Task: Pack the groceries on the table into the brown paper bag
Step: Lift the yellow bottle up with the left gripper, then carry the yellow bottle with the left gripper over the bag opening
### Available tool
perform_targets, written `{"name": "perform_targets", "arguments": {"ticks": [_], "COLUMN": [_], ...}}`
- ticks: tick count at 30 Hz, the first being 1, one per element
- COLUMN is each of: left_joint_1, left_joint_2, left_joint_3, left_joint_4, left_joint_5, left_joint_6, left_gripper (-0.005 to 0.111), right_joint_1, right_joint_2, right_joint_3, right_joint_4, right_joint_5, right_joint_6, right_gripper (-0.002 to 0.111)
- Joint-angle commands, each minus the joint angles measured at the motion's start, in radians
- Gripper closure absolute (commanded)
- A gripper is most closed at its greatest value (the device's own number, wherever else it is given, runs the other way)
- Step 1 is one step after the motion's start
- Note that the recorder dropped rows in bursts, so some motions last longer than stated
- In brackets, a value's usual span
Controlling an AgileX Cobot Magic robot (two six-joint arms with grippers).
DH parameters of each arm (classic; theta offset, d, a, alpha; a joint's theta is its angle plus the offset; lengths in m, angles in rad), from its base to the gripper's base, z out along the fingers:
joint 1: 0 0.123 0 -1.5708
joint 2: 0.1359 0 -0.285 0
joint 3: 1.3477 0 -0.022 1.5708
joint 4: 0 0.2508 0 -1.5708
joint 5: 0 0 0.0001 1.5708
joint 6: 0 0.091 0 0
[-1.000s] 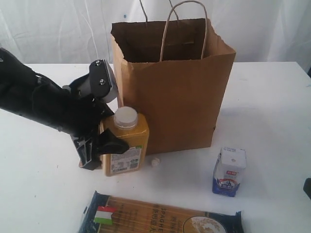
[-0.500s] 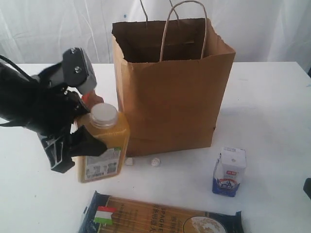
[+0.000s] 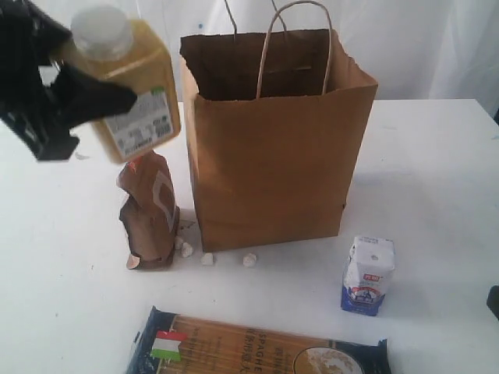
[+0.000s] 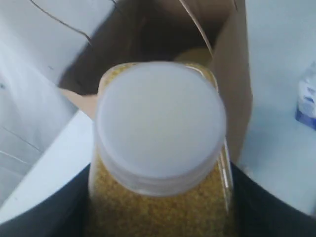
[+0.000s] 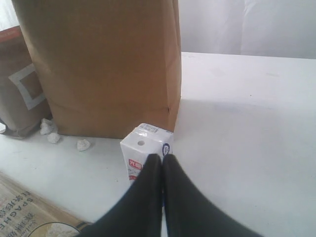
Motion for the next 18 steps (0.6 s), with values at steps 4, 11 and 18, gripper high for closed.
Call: {"name": "perform_targets", "arguments": {"ticks": [4,11,18], "left_joint_1": [0.000,0.000,0.000], "left_joint_2": [0.064,0.243,0.299], "left_joint_3": [-0.232,-0.348,-0.348], "left_joint_4": [-0.023,-0.023,-0.046], "left_joint_5": [-0.148,-0.164,-0.231], "left_joint_6": [-0.006,-0.010,-0.006], "left_gripper": [0.107,0.107,0.107], "right_joint_1": [-0.004,-0.004,-0.004], "right_joint_2": [-0.006,-0.006,-0.006], "right_joint_3": [0.005,0.005,0.005], "right_joint_4": [0.004,0.004,0.004], "right_joint_5": [-0.004,-0.004,-0.004], "right_joint_6": [0.013,0.013,0.013], "right_gripper": [0.108,0.108,0.108]}}
